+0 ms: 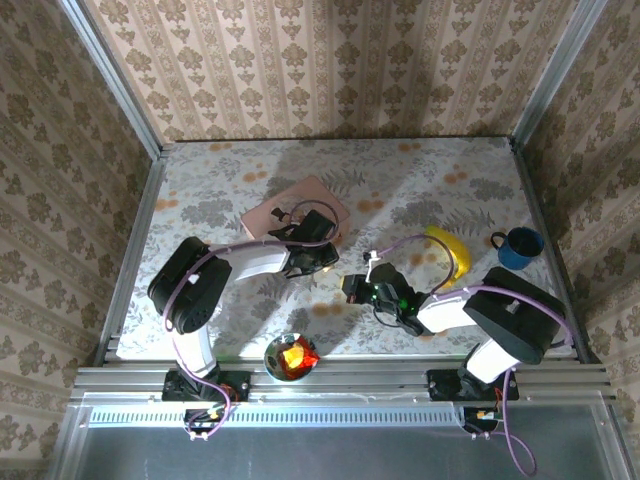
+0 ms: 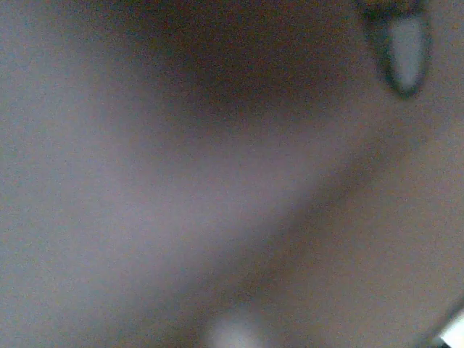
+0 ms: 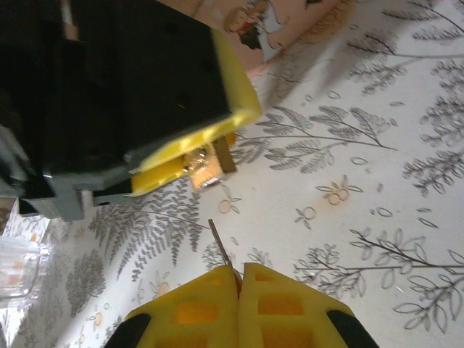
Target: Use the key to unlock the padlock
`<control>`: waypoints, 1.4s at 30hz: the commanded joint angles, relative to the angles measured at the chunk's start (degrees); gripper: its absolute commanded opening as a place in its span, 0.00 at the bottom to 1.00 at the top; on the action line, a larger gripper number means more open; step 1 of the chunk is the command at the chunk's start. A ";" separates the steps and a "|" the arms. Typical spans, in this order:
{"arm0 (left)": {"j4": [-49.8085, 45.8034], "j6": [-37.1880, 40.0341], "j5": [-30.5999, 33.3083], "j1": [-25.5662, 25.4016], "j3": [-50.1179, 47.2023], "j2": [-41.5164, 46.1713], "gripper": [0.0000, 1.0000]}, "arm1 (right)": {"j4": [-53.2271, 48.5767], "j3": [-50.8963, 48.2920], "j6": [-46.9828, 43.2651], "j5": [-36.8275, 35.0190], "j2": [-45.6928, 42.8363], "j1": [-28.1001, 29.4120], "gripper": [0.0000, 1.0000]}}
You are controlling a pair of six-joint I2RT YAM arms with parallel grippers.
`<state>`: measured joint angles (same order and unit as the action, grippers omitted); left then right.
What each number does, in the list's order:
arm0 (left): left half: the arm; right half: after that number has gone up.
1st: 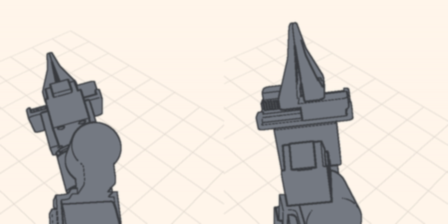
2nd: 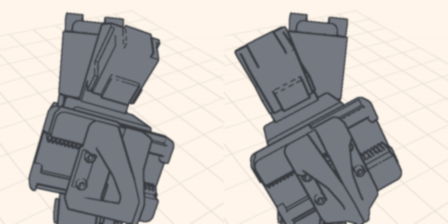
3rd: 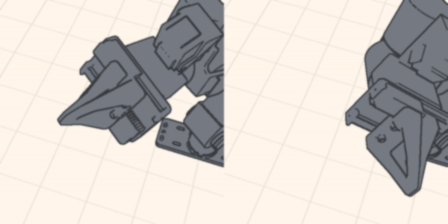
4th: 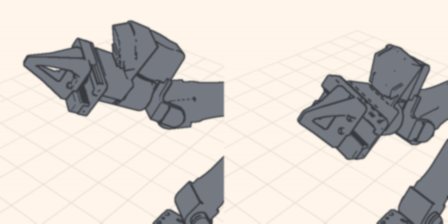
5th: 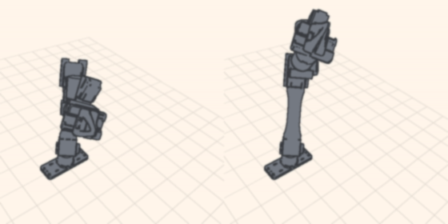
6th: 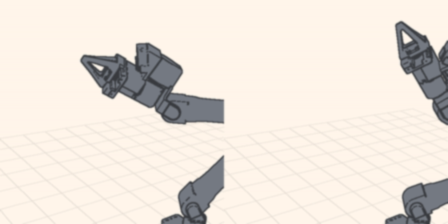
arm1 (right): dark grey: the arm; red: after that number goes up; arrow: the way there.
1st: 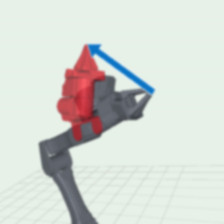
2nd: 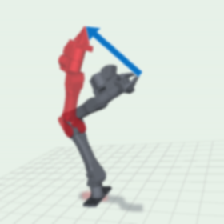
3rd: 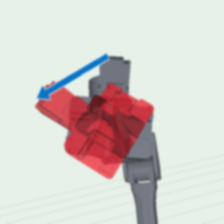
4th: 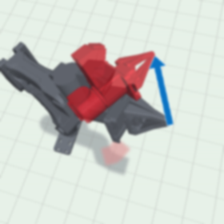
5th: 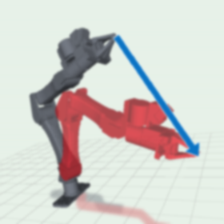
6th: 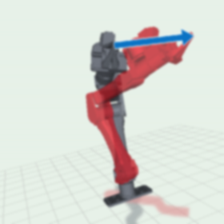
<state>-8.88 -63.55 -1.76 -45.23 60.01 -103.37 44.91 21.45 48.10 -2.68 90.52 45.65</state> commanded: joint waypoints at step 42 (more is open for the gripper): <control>12.66 -6.05 -5.07 0.58 -6.13 0.80 0.00 | 16.79 -1.85 6.01 -4.96 10.20 0.44 0.00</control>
<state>2.42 -67.44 -3.79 -44.86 54.76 -101.93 59.37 20.12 52.99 -5.65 99.50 45.69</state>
